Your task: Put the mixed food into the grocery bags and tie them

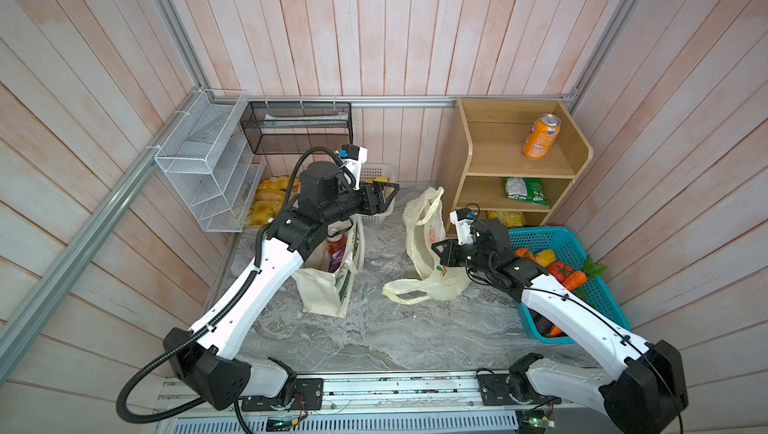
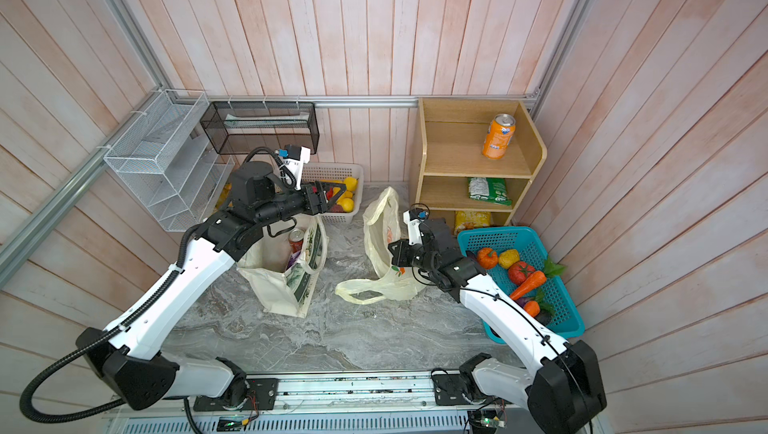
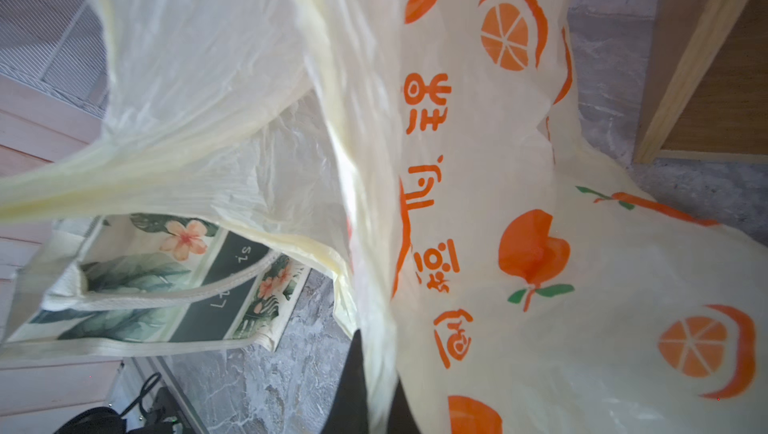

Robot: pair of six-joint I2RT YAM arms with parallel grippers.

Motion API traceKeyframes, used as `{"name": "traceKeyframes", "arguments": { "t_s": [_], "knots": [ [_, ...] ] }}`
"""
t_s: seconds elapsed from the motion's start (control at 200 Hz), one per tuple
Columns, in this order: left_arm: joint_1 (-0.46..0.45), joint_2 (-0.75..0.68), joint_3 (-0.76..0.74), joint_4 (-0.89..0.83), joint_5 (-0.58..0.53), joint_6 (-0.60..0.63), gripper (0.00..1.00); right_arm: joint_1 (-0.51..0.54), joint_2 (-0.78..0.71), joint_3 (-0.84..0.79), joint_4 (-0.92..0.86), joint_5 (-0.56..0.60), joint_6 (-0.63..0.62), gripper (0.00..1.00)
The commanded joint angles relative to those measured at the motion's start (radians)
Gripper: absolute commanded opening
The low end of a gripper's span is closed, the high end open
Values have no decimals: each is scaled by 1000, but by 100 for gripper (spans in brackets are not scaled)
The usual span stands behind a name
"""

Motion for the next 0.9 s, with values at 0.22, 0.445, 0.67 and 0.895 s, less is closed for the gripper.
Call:
{"name": "traceKeyframes", "arguments": {
  "t_s": [0.22,0.445,0.67,0.895],
  "knots": [
    [-15,-117,-267,92,-8,-56,69,-94,-80,78,32,-208,107,0],
    [-40,-62,-327,135,-5,-56,68,-112,-128,119,25,-270,124,0],
    [-142,16,-294,196,18,-53,68,-112,-143,123,41,-280,157,0],
    [-186,-19,-347,297,28,-92,70,-112,-136,104,52,-274,165,0]
  ]
}}
